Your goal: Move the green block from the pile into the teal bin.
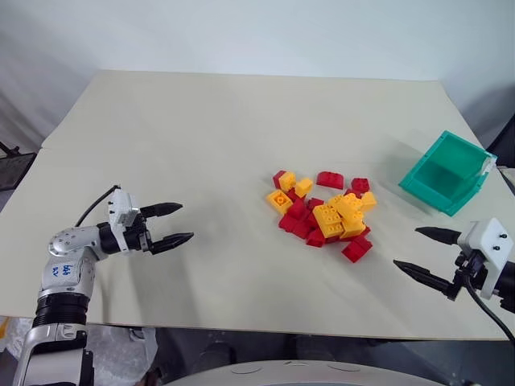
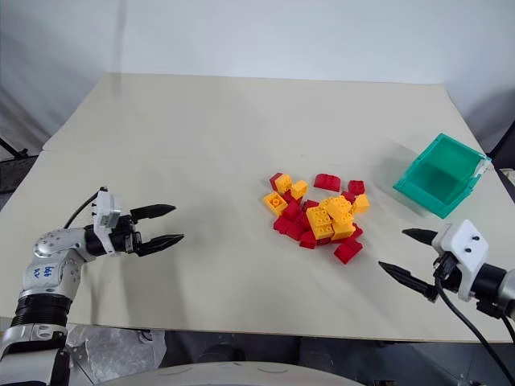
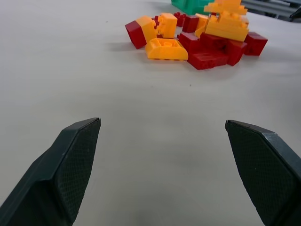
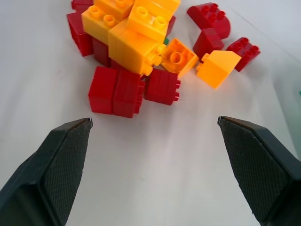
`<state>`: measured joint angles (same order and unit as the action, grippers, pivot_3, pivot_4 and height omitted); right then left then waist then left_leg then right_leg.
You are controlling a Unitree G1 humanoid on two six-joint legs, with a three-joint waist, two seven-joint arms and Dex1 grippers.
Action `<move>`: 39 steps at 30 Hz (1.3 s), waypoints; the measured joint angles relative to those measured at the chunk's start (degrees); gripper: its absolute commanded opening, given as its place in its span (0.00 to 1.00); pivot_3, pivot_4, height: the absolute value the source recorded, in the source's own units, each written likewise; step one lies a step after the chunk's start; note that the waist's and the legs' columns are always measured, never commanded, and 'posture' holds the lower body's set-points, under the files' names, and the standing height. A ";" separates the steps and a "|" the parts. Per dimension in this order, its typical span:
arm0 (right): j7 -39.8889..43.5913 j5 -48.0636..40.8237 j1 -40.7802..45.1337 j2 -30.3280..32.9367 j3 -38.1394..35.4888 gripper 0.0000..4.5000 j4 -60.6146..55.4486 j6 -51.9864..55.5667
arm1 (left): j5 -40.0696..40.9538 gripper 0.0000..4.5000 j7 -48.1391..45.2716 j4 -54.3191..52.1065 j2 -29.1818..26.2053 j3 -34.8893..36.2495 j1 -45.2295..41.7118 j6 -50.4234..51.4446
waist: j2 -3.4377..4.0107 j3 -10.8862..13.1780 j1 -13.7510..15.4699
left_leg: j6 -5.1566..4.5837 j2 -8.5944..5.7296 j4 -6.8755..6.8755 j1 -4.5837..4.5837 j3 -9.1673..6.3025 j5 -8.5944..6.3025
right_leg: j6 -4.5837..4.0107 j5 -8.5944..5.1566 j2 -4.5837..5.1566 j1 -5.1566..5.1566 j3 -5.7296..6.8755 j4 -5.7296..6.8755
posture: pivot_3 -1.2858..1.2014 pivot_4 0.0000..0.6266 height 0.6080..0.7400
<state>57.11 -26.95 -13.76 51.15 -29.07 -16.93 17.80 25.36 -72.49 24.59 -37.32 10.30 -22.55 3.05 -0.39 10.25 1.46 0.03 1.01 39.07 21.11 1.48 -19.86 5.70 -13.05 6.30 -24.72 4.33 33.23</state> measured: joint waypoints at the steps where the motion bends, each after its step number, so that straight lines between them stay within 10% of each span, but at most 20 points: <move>1: -0.25 0.00 -0.02 -0.07 0.00 1.00 -0.04 0.04 | 0.04 1.00 -0.24 -0.32 0.02 0.00 0.01 -0.03 | 0.00 0.00 0.00 | 0.00 0.00 0.00 0.00 0.00 0.00 | 0.00 0.00 0.00 0.00 0.00 0.00 | 0.52 0.24 1.00; 11: -7.89 -7.60 3.09 -0.95 0.65 0.96 -11.67 13.62 | 0.04 1.00 4.22 -4.81 1.12 -0.12 -0.85 2.57 | 0.00 0.00 0.02 | 0.02 0.01 0.03 -0.04 0.01 0.01 | 0.00 0.00 0.01 0.00 -0.06 0.09 | 0.52 0.24 1.00; 25: -26.21 -20.37 23.62 -6.13 25.90 0.01 -24.31 37.43 | -0.69 1.00 -3.36 -0.53 4.89 -5.69 -8.24 -1.21 | -0.04 0.00 -0.10 | 0.01 -0.03 0.12 0.03 0.01 0.01 | -0.03 -0.01 -0.01 -0.06 -0.07 0.15 | 0.52 0.24 1.00; 39: -23.18 -3.56 33.86 -12.06 37.28 0.01 -2.13 26.77 | 3.12 1.00 -13.47 2.97 9.95 -6.08 -11.53 -4.84 | -0.06 0.01 -0.14 | -0.09 -0.08 0.24 0.08 0.15 0.00 | 0.03 0.02 -0.02 -0.09 -0.16 0.16 | 0.52 0.24 1.00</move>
<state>33.94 -30.51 20.10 39.09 8.22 -19.06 44.57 28.48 -85.96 27.56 -27.37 4.22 -34.08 -1.79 -0.45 10.26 1.33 -0.06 0.94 39.31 21.20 1.63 -19.86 5.72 -13.03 6.28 -24.81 4.17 33.39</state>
